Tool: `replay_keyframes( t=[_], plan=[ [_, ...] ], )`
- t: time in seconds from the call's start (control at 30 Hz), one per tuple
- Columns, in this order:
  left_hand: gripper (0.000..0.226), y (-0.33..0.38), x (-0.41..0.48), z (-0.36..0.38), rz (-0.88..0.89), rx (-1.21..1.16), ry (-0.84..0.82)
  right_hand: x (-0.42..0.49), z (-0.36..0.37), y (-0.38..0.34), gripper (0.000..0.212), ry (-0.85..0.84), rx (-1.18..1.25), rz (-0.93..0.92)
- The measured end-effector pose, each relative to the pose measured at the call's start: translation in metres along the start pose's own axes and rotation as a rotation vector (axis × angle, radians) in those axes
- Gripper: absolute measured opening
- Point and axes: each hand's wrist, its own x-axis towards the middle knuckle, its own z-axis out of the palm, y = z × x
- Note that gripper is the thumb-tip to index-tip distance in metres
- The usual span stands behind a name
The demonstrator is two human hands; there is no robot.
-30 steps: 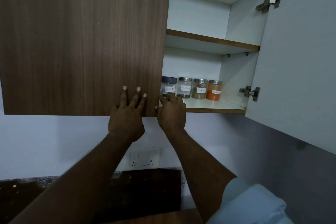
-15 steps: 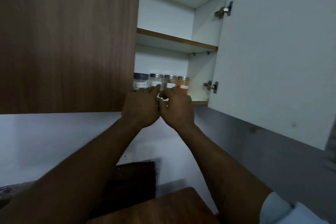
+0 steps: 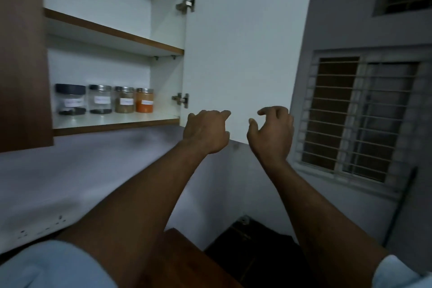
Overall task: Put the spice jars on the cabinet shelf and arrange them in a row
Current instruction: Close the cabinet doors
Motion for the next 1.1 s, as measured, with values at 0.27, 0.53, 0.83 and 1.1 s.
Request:
replay_keyframes(
  t=[0.27, 0.53, 0.83, 1.1],
  plan=[
    [0.054, 0.03, 0.009, 0.027, 0.072, -0.01, -0.078, 0.018, 0.003, 0.067, 0.069, -0.287, 0.038, 0.233],
    [0.066, 0.004, 0.007, 0.025, 0.029, -0.262, 0.027, 0.005, 0.004, 0.06, 0.032, -0.023, 0.236, 0.286],
    [0.086, 0.007, -0.005, -0.014, -0.085, -0.63, 0.486, -0.047, -0.001, -0.036, 0.025, -0.073, 0.636, -0.117],
    [0.05, -0.095, -0.059, -0.066, -0.249, -0.434, 0.659, -0.08, 0.05, -0.15, 0.05, -0.261, 0.7, -0.219]
  ],
)
